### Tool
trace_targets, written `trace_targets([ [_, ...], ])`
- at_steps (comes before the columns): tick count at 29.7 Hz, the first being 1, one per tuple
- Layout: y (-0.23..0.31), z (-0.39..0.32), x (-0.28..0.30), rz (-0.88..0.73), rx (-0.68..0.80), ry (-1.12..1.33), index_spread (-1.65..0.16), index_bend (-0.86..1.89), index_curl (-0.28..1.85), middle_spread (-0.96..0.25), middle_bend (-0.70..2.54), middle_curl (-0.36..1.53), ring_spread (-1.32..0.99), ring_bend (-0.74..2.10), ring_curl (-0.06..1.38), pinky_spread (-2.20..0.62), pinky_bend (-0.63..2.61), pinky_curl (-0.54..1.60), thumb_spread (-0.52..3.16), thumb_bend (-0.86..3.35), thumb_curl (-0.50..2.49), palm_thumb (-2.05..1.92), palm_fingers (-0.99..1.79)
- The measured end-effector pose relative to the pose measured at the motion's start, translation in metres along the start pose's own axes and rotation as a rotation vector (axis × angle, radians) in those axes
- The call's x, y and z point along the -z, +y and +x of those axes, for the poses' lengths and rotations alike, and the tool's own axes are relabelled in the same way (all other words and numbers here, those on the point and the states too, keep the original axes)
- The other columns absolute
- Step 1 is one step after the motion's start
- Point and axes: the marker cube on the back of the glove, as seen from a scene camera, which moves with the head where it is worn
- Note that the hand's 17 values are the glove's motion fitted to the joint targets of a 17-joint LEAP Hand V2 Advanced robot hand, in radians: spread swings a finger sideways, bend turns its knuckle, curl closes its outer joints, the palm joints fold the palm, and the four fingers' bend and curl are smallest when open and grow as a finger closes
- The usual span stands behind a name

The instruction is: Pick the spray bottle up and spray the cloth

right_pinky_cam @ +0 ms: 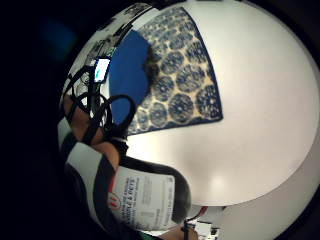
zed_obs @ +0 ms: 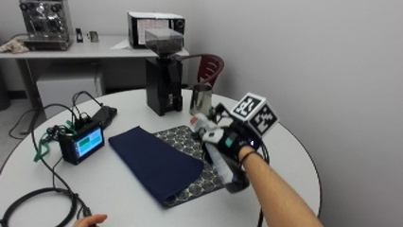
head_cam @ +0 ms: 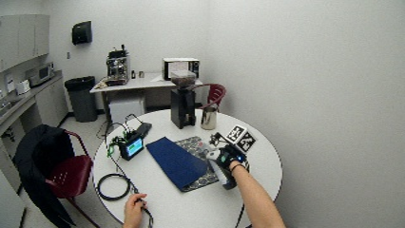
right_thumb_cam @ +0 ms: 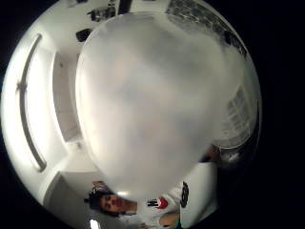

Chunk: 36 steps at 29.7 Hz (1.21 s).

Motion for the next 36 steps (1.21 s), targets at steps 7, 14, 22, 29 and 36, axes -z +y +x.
trace_targets([
  [7,0.014,-0.048,0.038,0.093,0.061,0.018,-0.14,0.18,0.46,-0.05,0.59,0.47,-0.09,0.67,0.42,0.02,0.25,0.37,1.09,-0.02,0.48,0.79,1.32],
  [14,0.012,0.001,0.012,0.075,0.032,-0.037,-0.14,0.18,0.47,-0.05,0.59,0.47,-0.09,0.67,0.42,0.01,0.25,0.37,1.10,-0.02,0.47,0.79,1.32],
  [22,0.026,-0.118,0.007,0.204,0.408,-0.206,-0.16,0.19,0.47,-0.05,0.55,0.45,-0.07,0.62,0.41,0.04,0.25,0.37,1.13,-0.03,0.45,0.74,1.21],
  [29,-0.008,-0.139,-0.052,0.113,0.425,-0.180,-0.19,0.18,0.47,-0.06,0.46,0.43,-0.08,0.50,0.38,0.07,0.19,0.35,1.11,-0.05,0.39,0.63,1.07],
  [36,-0.031,-0.101,-0.094,0.111,0.414,-0.280,-0.21,0.17,0.46,-0.08,0.41,0.42,-0.08,0.45,0.37,0.07,0.15,0.33,1.09,-0.03,0.35,0.58,1.05],
])
